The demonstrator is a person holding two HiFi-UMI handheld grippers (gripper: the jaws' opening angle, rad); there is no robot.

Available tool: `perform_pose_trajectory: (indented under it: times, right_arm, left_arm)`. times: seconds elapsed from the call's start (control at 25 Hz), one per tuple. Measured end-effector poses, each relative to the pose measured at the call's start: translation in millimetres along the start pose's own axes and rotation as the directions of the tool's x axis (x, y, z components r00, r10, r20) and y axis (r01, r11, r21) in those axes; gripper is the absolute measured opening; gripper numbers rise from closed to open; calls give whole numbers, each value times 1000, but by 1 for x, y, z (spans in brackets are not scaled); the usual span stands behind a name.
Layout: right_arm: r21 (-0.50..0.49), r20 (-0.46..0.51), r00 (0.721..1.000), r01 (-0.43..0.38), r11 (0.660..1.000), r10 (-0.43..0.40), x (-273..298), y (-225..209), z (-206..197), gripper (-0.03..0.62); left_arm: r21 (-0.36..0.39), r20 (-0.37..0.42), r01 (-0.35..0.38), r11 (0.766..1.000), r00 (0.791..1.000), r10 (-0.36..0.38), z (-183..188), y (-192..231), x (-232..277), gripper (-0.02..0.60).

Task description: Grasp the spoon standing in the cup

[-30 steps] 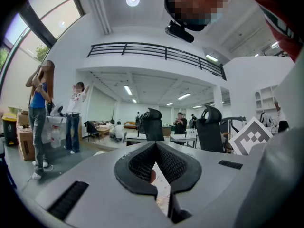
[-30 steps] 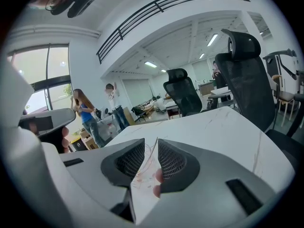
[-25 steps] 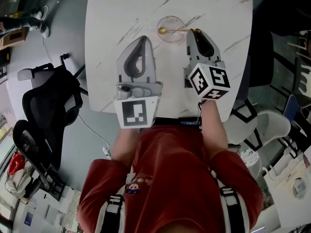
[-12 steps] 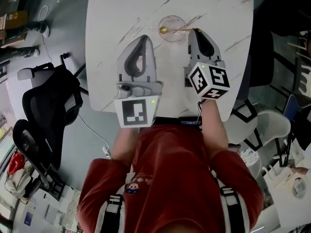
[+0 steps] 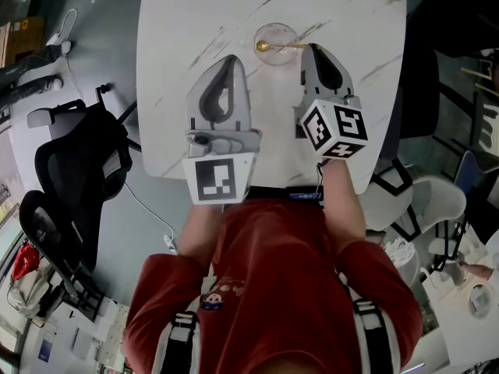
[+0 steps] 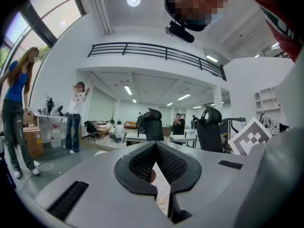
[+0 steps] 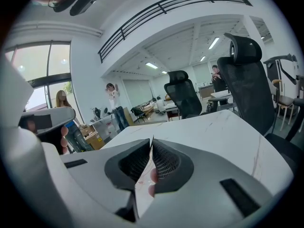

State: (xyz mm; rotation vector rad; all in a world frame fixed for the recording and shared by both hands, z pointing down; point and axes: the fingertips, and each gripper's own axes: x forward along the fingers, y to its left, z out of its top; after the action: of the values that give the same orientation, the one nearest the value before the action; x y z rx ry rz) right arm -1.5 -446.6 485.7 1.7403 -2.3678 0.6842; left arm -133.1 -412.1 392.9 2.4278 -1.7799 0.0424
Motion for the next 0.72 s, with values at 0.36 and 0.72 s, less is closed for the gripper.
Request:
perform_pose_trajectory:
  times: [0.36,0.72]
  right_arm:
    - [-16,38,999,-23,1000,23,-7,6,11,16]
    - [-30,74,996,-43,999,45,-24,13,22,15]
  left_arm:
    - [2,7,-8,1000,1000,8,5,-3,-6,2]
    - [10,33,-20,1000,999,20,16,-9,-21,2]
